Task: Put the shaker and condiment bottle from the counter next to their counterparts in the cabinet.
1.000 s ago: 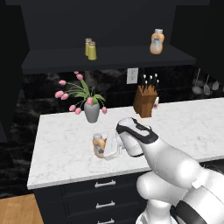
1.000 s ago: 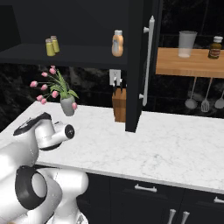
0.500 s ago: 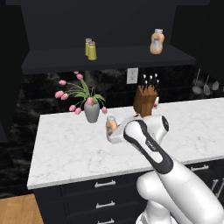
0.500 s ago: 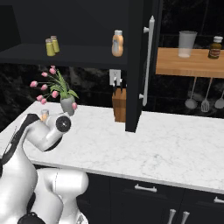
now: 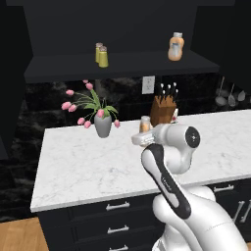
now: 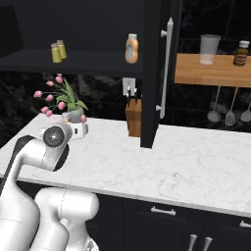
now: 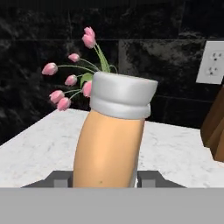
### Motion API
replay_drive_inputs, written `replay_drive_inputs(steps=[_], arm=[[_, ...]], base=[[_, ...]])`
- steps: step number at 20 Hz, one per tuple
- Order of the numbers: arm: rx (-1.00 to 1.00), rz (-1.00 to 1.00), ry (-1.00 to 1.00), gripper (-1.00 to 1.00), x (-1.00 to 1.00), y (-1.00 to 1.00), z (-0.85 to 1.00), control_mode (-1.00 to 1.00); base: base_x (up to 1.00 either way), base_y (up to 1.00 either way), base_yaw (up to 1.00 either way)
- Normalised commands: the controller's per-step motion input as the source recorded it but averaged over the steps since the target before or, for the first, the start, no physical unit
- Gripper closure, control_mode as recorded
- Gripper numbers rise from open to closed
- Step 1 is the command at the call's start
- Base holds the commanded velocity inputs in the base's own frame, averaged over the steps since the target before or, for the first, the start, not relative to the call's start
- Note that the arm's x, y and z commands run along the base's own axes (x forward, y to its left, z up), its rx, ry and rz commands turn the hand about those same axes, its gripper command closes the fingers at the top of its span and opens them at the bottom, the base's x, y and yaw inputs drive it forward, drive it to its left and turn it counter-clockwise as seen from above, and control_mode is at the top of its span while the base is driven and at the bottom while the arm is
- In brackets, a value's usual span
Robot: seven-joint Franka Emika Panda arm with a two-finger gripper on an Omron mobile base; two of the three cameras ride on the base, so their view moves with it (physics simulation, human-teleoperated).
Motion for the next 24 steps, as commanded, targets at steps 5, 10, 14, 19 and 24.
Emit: replay_drive_inputs(steps=[5,10,14,19,24], arm=[[-0.01,-0.42,0.00,1.00,-0.04,-0.48,0.44,-1.00],[-0.05,-0.35,0.00,1.00,0.00,-0.33,0.33,-1.00],[-0.06,-0.25,-0.02,1.00,-0.01,-0.23,0.37,-1.00],[-0.05,-0.22,-0.04,1.00,-0.12,-0.29,0.41,-1.00],[-0.03,-0.21,0.00,1.00,-0.18,-0.43,0.53,-1.00]], base=[[0.00,0.00,0.00],[0.00,0.00,0.00],[0.00,0.00,0.00],[0.00,0.00,0.00],[0.00,0.00,0.00]])
